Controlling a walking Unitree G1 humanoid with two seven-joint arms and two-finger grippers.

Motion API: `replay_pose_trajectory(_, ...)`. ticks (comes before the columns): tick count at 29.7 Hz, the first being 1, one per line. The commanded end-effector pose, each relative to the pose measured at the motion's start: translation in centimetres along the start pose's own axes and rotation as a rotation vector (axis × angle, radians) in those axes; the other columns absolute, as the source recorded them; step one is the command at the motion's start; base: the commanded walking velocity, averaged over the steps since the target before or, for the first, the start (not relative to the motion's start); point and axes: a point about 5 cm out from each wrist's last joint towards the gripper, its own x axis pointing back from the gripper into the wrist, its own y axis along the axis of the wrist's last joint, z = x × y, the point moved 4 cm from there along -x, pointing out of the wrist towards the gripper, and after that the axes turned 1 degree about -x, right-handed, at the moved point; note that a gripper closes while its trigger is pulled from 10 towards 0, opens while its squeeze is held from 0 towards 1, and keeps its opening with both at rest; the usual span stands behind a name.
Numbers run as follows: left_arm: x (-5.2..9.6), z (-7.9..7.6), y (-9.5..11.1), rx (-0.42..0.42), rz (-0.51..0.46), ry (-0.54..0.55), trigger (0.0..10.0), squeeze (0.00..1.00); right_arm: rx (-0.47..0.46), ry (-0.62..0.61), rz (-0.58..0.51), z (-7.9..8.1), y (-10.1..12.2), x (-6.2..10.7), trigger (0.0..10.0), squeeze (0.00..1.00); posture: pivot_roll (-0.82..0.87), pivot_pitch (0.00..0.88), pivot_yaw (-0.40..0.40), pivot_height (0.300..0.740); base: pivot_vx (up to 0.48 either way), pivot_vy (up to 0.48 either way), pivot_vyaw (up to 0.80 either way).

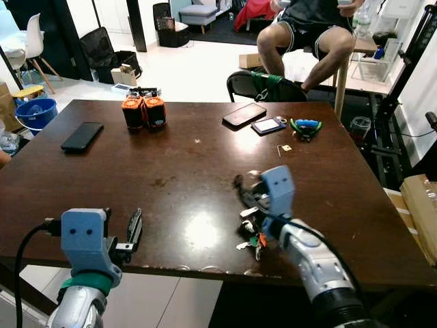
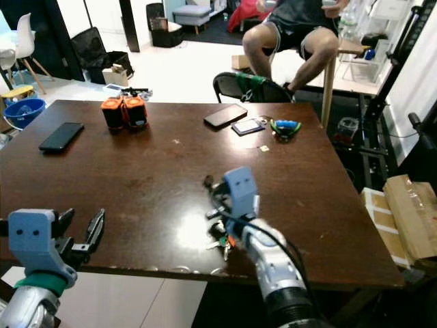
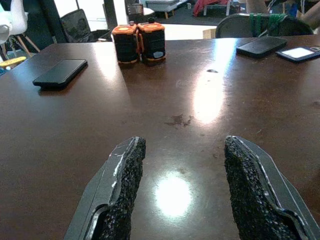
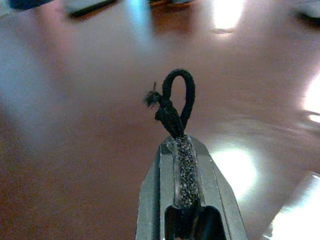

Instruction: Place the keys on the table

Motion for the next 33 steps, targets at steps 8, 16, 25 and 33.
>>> replay_pose_trajectory(8,0.4,0.4,-0.2,-0.025,0.02,0.003,10.0,0.0,0.093,0.166,0.036,3.3,-0.5,-0.8,10.0,0.0,-0.12,0.087,0.135,0.74,0.0,0.0,0.0)
replay_pose_trajectory(16,0.4,0.3,-0.4,-0.021,0.024,-0.003,10.0,0.0,0.169,0.276,0.086,4.5,-1.5,-0.4,10.0,0.0,-0.12,0.092,0.137,0.74,0.0,0.0,0.0)
replay_pose_trajectory(25,0.4,0.3,-0.3,-0.02,0.025,0.0,10.0,0.0,0.189,0.315,0.101,4.9,-1.7,-0.2,10.0,0.0,-0.12,0.102,0.134,0.74,0.0,0.0,0.0)
replay_pose_trajectory(33,0.3,0.4,-0.3,-0.022,0.024,0.001,10.0,0.0,0.167,0.29,0.089,4.3,-1.4,-0.3,10.0,1.0,-0.12,0.09,0.135,0.74,0.0,0.0,0.0)
